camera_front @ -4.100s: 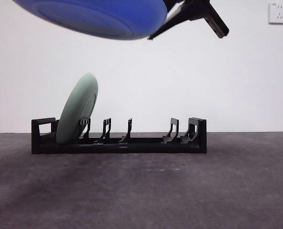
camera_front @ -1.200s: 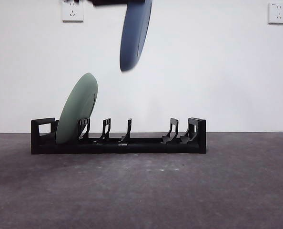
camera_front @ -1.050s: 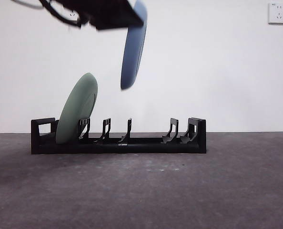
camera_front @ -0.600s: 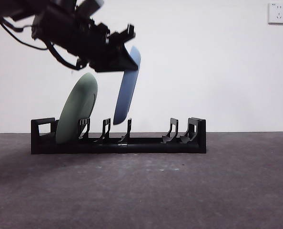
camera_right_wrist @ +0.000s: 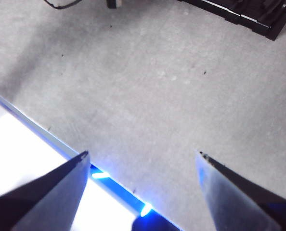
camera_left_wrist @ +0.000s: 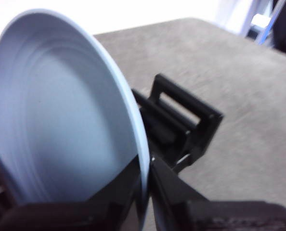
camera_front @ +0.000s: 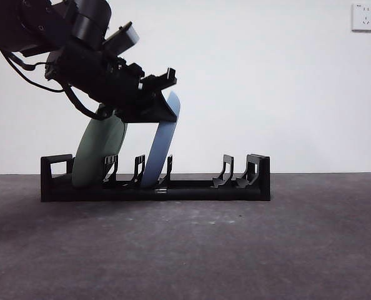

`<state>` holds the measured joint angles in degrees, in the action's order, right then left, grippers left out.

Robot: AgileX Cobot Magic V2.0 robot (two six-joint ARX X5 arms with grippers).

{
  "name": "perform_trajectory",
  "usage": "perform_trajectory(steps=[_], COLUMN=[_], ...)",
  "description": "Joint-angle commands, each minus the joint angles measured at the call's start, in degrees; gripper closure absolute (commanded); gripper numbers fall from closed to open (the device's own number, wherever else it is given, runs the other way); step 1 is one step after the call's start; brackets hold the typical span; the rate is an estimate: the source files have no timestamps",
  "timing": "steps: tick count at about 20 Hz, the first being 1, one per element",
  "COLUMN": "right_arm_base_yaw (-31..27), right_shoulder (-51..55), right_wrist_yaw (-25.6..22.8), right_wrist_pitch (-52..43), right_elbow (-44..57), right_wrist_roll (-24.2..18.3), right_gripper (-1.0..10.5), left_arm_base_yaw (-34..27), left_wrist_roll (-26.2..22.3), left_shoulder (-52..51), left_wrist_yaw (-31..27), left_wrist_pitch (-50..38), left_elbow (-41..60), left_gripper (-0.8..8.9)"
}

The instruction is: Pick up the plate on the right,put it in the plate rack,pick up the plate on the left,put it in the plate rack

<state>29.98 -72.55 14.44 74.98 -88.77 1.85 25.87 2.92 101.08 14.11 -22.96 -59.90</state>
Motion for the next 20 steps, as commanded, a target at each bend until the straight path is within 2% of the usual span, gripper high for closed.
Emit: perform_trajectory(steps=[1,7,10,16,20], right_arm_base_yaw=[0.1,0.1,0.1,0.1,0.1], right_shoulder=[0.1,0.1,0.1,0.1,0.1], right_wrist_yaw=[0.2,0.2,0.2,0.2,0.1], right_wrist_pitch=[-0.5,-2.0,-2.0,-2.0,-2.1], right_elbow=[0.7,0.7,0.7,0.7,0.7], right_wrist_roll=[-0.6,-0.6,-0.7,-1.0,-1.6], right_gripper=[5.7,5.7,5.7,5.7,5.7], left_arm_base_yaw=[-0.2,0.1,0.7,1.9,2.4], left_wrist_roll=[-2.5,-2.6,-2.5,-1.1,-1.0], left_shoulder=[0.4,0.4,0.4,-0.3,-4.3], left_wrist_yaw=[-1.1,-0.2,-0.2,-0.2,-0.2], left_wrist_pitch=[0.8,2.4,2.5,2.8,2.9], left_elbow=[0.0,0.0,0.0,0.0,0.0], left_gripper=[8.22,7.94,6.51,6.5,6.5])
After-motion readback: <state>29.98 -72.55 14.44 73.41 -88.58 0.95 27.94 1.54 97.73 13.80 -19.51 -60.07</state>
